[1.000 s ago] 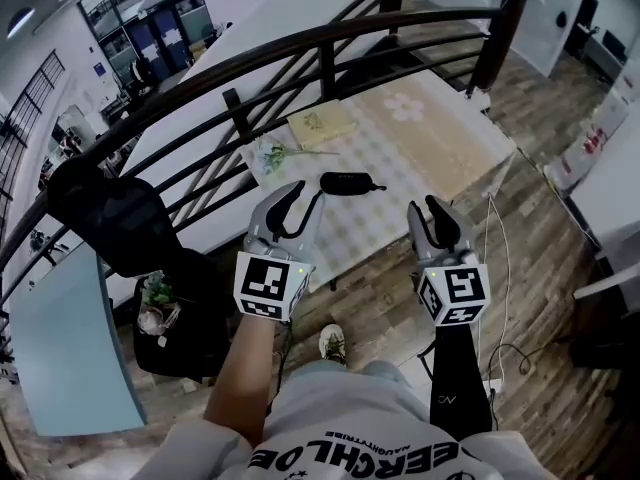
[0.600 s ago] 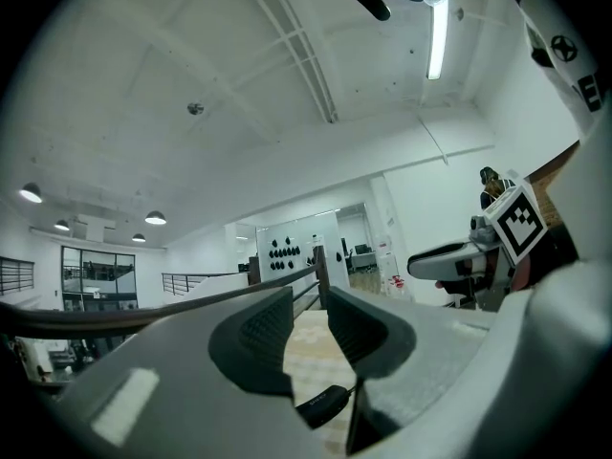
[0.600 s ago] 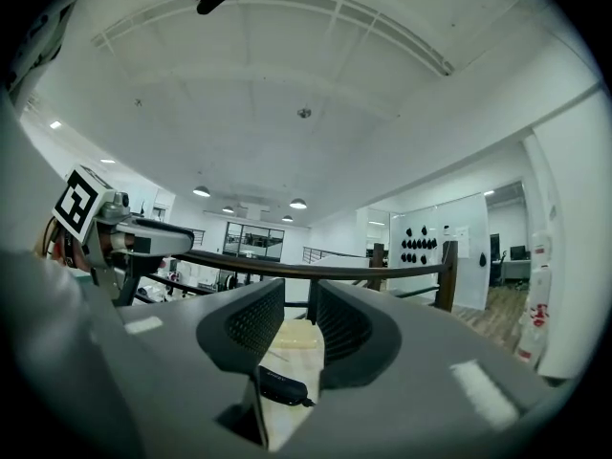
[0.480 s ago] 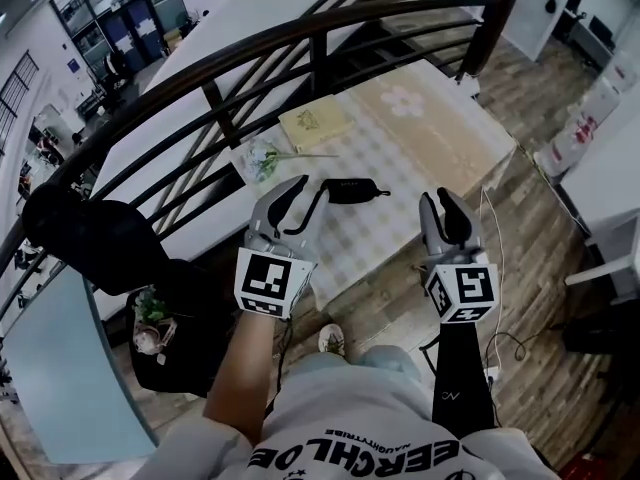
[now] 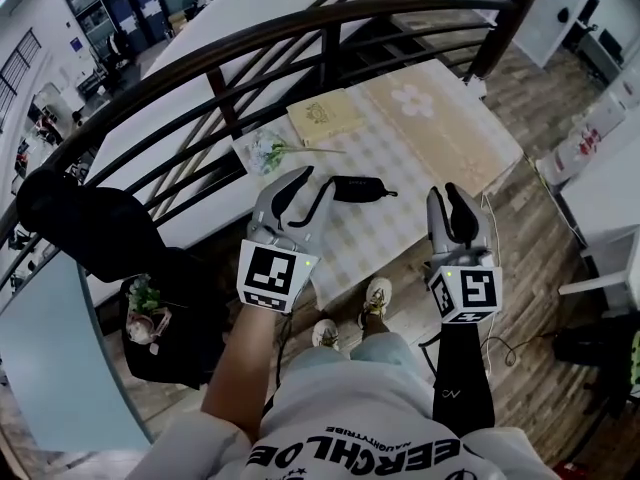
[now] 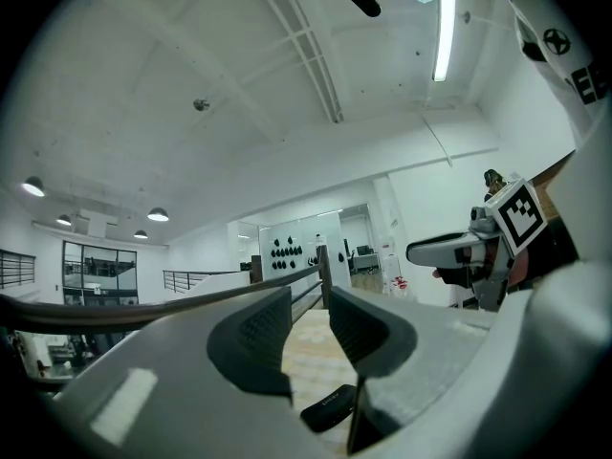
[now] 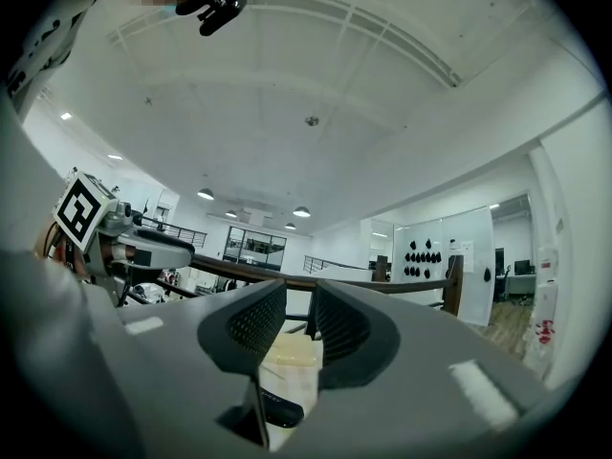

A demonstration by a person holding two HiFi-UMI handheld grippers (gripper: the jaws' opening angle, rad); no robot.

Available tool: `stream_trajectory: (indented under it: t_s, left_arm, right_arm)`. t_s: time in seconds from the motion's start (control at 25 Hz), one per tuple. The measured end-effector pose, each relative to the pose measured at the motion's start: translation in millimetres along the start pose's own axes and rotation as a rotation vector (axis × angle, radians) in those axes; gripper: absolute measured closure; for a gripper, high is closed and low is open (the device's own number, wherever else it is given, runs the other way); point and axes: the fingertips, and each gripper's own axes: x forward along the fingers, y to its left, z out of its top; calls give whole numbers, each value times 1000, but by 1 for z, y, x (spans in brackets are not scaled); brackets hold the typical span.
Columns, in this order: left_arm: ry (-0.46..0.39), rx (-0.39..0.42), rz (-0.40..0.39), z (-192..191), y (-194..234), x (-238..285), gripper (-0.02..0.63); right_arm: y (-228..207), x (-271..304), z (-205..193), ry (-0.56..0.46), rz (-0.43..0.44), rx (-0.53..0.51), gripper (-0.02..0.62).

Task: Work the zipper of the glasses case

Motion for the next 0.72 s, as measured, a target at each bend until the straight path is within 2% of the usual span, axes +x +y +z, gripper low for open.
stream_trajectory:
  t_s: [0.32, 0.72]
  left_arm:
    - [17, 1, 45, -11, 12, 15, 477]
    - [61, 31, 128, -26, 22, 62, 473]
  right_arm:
    - [1, 29, -7, -15, 65, 7, 469]
    - [-29, 91, -25, -30, 179, 39, 459]
